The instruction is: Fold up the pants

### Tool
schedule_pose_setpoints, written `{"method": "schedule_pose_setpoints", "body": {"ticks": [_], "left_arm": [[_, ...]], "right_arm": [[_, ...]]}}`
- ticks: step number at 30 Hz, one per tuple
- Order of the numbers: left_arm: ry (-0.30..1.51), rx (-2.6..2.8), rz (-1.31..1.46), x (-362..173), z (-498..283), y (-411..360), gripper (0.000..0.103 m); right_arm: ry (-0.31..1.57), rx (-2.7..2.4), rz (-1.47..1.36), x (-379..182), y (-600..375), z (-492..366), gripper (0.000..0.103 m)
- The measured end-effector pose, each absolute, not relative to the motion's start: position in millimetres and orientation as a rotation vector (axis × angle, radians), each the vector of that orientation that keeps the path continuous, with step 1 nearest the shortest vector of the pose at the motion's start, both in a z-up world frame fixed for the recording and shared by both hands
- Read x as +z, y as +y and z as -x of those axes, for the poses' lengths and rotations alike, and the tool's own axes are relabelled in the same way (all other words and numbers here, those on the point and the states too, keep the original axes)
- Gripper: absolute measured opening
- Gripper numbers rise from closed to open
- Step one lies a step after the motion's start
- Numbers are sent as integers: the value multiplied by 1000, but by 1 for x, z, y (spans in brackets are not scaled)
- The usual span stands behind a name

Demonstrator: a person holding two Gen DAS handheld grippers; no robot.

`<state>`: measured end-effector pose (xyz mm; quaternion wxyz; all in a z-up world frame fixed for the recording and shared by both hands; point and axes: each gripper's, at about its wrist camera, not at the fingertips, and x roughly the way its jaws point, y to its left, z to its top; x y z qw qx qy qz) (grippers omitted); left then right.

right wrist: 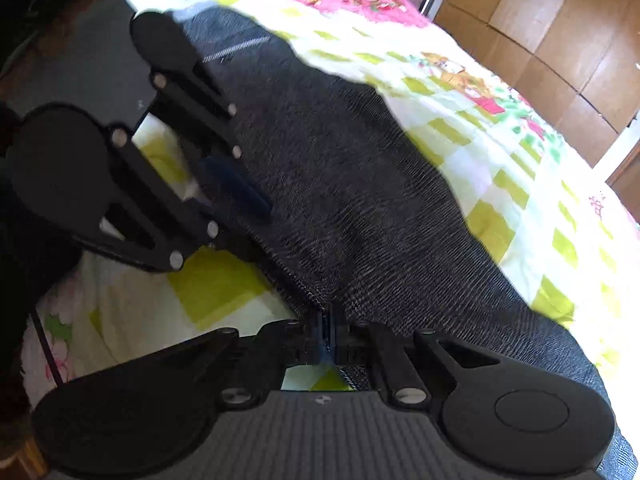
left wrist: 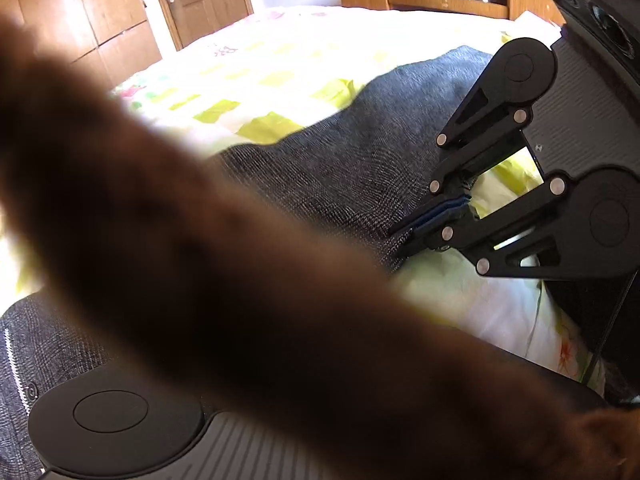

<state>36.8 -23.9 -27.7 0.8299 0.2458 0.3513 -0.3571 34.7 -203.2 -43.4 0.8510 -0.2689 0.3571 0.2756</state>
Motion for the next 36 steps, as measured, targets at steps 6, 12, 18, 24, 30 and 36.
{"method": "schedule_pose_setpoints", "body": {"ticks": [6, 12, 18, 24, 30, 36], "left_arm": [[729, -721, -481, -11, -38, 0, 28], [734, -698, -438, -2, -43, 22, 28], [776, -721, -461, -20, -40, 35, 28], [763, -730, -425, -5, -37, 50, 28], [684, -695, -291, 4, -55, 51, 32], [706, -679, -283, -23, -85, 47, 32]], "right_arm": [[768, 640, 325, 6, -233, -66, 26], [928, 775, 312, 13, -227, -107, 32], [989, 852, 309, 19, -225, -102, 32], [812, 717, 130, 26, -219, -146, 38], [862, 714, 146, -19, -190, -230, 38], [906, 864, 121, -29, -177, -243, 40]]}}
